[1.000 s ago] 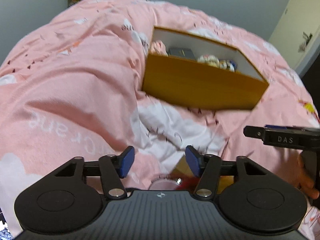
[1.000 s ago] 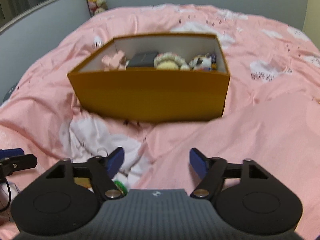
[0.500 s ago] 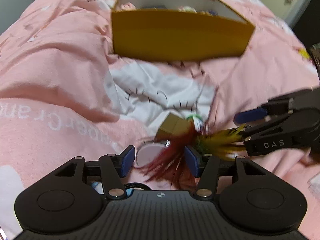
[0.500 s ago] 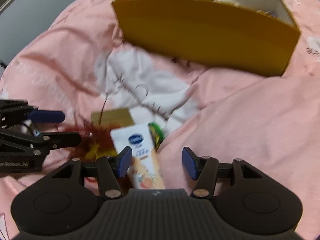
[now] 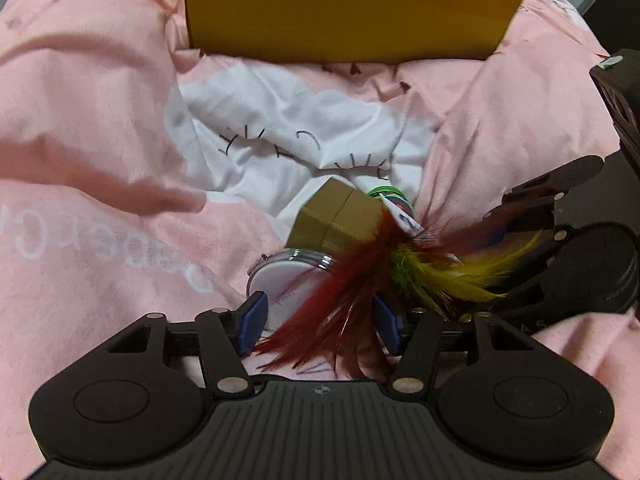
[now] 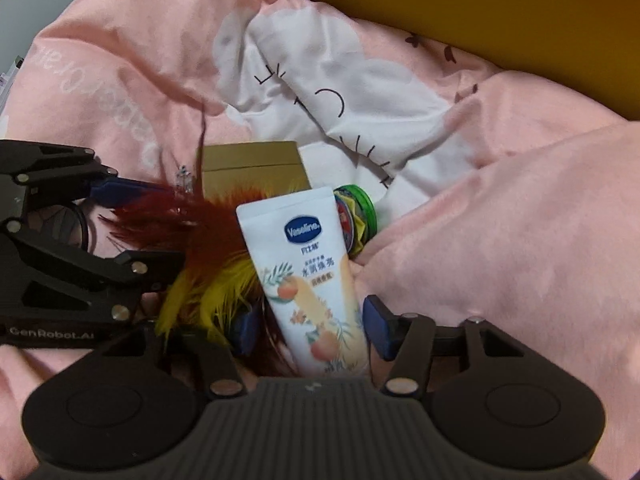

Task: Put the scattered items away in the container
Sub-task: 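Lower both grippers toward the feather toy and items in front of the box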

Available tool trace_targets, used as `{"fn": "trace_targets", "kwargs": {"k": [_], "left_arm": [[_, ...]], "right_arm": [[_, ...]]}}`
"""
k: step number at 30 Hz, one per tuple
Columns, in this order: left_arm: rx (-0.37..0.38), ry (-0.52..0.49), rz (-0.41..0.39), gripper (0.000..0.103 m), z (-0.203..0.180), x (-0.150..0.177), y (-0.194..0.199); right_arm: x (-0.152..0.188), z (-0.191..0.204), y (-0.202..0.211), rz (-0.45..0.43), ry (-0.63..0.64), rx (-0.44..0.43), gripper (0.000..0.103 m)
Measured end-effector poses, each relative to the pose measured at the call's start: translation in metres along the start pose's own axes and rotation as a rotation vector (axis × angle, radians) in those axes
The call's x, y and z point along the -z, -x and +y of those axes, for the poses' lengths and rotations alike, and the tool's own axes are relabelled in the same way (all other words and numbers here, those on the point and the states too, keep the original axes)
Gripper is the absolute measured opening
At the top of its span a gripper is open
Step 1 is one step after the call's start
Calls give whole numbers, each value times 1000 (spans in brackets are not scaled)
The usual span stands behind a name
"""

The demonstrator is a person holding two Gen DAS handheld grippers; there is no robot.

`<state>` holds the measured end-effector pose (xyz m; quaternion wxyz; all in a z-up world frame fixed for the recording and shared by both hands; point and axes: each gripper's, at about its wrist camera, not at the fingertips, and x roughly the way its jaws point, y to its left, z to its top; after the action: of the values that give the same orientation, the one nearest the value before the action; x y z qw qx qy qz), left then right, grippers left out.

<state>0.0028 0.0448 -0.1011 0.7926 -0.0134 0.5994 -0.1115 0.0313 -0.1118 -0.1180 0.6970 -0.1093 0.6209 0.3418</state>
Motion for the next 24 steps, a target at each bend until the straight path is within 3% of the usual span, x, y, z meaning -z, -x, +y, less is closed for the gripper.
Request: {"fn": "trace_targets", "kwargs": {"k": [2,4,6,9,13,16,19,24], "left_arm": [[-20,-4,-5,63,0,-1,-4],[-36,-2,-12,62,0,-3,-7],[-50,11,-23,58,3,-7,-9],[-53,50,-66,52,12,-14,-8],[-20,120,-135,49,26,-26,-4],[-25,139,-206,39,30,-36,4],[-33,180,-256,34,36,-49,7],[-14,224,-296,34,42,-63,12]], "right_arm": [[-4,2,-4,0,17,11,48],[-8,4,-7,-17,36,30,32],[-14,6,-10,-39,49,31,25],[-25,2,-13,-59,29,16,24],[-38,-6,-5,-146,-18,-31,24],[-47,-9,4,-221,-37,-33,23],[-58,-10,10,-274,-55,-6,22],[-68,-10,17,-330,-41,90,19]]}}
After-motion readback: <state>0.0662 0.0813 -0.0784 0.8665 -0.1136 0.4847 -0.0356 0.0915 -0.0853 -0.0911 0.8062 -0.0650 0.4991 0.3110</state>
